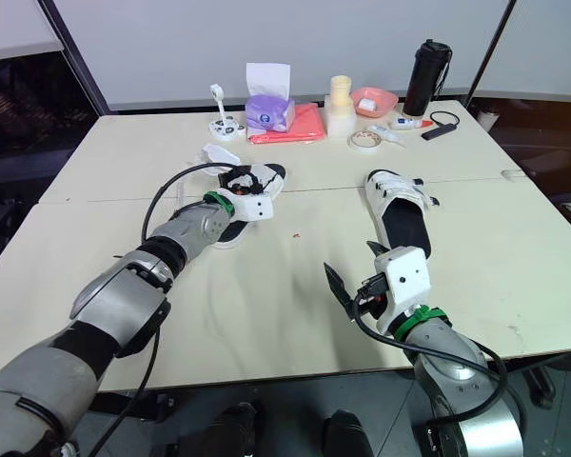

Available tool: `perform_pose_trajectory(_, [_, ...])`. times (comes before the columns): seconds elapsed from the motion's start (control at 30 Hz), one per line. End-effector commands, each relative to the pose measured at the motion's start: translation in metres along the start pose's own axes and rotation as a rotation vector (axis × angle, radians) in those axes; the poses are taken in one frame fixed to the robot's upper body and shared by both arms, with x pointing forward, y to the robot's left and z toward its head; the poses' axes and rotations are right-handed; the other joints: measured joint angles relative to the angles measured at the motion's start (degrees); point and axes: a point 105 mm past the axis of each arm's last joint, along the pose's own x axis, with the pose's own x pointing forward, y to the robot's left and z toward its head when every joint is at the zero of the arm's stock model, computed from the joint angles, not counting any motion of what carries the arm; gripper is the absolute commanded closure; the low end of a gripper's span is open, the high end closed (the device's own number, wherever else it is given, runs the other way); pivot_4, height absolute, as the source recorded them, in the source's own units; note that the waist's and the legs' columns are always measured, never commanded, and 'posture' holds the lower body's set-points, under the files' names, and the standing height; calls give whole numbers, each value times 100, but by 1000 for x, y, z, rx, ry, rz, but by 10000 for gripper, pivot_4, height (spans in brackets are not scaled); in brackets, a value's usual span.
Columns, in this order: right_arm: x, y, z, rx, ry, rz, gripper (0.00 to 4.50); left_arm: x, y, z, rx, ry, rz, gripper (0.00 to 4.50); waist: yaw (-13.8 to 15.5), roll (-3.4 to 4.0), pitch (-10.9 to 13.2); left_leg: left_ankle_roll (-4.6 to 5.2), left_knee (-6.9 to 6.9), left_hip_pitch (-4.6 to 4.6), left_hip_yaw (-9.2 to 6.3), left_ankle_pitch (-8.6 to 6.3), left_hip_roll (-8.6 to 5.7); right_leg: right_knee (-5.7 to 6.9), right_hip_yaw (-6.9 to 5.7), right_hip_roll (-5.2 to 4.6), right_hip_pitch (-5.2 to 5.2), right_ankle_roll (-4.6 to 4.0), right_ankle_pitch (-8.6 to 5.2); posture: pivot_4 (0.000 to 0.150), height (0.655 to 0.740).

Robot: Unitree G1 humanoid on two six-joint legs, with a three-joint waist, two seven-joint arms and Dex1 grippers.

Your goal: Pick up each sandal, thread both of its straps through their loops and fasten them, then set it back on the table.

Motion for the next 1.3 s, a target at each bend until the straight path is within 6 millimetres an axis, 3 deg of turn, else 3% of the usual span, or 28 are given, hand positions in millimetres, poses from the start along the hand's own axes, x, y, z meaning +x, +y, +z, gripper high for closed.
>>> perform_pose_trajectory(0.03, [-2, 3, 11, -19, -48, 7, 0, 3, 14, 5, 19, -3, 32, 24873, -24, 0, 0, 0, 0, 0, 0, 0, 0, 0, 0, 0, 0, 0, 0, 1500, 7400])
perform_pose_trajectory(0.17, [-2, 2, 11, -23, -49, 3, 0, 3, 11, 4, 20, 0, 25, 44356, -28, 2, -3, 0, 0, 0, 0, 0, 0, 6, 0, 0, -2, 1, 0, 1500, 7400])
perform_pose_trajectory(0.33, [-3, 1, 11, -25, -48, 1, 0, 3, 12, 10, 14, -39, 27, 44356, -25, -6, 2, 0, 11, 0, 0, 0, -2, 17, 1, -2, -2, 2, -1, 1500, 7400])
perform_pose_trajectory(0.53, [-5, -7, 13, -32, -53, -25, 0, -4, 28, 47, 46, -307, 72, 44356, -14, -9, 3, 0, 11, -2, 0, 0, -4, 22, 1, -5, -6, 3, -3, 1500, 7400])
perform_pose_trajectory(0.67, [-10, -18, 14, -36, -50, -49, 0, -27, 26, 78, 73, -605, 44, 44356, -18, -9, 4, -1, 10, -3, 0, 0, -4, 22, 3, -5, -9, 3, -2, 1500, 7400])
perform_pose_trajectory(0.83, [-19, -35, 14, -63, -17, -63, 0, -69, 1, 102, 146, -942, -96, 44356, -27, -9, 4, -1, 9, -4, 3, 0, -4, 23, 5, -6, -11, 2, -2, 1500, 7400])
perform_pose_trajectory(0.93, [-23, -43, 13, -90, 5, -69, 0, -85, -11, 103, 198, -1043, -147, 44356, -31, -9, 4, 0, 9, -4, 6, 0, -3, 25, 7, -5, -12, 2, -2, 1500, 7400])
perform_pose_trajectory(1.13, [-24, -47, 14, -108, 13, -61, 0, -91, -28, 95, 298, -1054, -174, 44356, -27, -10, 4, 0, 19, -3, 7, 0, -4, 33, 7, -5, -9, 3, -3, 1500, 7400])
perform_pose_trajectory(1.3, [-23, -46, 14, -114, 16, -47, 0, -105, -39, 102, 284, -1152, -178, 44356, -26, -10, 3, 0, 21, -3, 7, 1, -4, 34, 7, -6, -7, 4, -3, 1500, 7400])
